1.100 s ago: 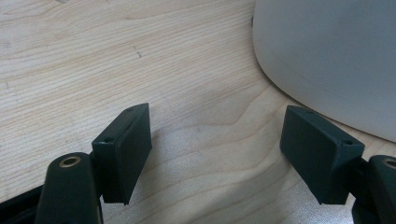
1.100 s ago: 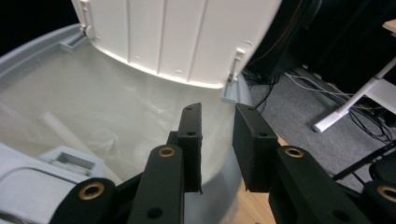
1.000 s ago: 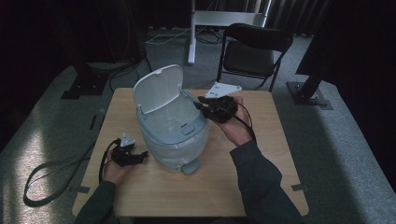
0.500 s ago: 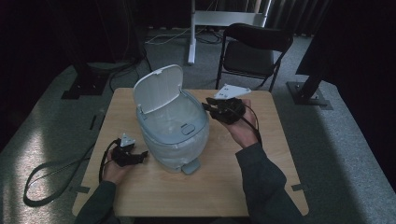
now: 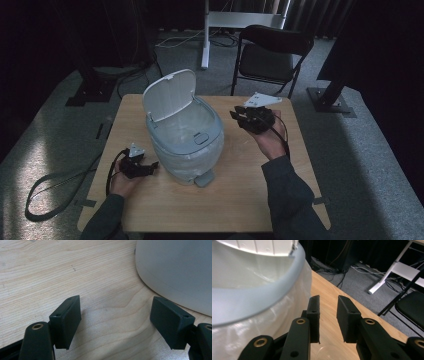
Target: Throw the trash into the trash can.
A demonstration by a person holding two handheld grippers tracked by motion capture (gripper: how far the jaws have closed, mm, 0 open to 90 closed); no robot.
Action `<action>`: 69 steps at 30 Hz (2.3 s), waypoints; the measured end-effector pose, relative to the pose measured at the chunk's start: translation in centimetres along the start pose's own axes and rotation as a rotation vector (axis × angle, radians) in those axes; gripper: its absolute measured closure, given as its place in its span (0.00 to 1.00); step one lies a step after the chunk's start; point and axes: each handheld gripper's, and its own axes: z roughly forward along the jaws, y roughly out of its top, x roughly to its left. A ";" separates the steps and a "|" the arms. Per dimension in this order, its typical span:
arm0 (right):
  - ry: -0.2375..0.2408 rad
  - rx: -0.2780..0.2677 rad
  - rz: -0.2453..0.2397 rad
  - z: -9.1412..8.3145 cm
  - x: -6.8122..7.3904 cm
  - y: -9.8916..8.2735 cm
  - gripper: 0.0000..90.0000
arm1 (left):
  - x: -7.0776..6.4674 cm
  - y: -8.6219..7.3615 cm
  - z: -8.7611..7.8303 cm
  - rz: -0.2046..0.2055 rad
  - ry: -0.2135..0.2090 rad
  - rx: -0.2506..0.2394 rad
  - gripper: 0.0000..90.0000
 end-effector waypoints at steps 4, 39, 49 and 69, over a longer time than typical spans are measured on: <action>-0.011 0.013 0.011 0.3 -0.3 -0.8 0.80 | 0.0 0.0 0.0 0.000 0.000 0.000 0.28; -0.036 0.101 0.110 2.6 -2.5 -5.9 0.80 | 0.0 0.0 0.0 -0.004 0.003 0.000 0.28; -0.032 0.144 0.136 3.6 -2.8 -7.6 0.80 | -0.1 0.0 0.0 -0.004 0.003 0.000 0.28; -0.064 0.244 0.168 4.8 -2.9 -10.7 0.77 | 0.0 0.0 0.0 -0.003 0.003 0.000 0.28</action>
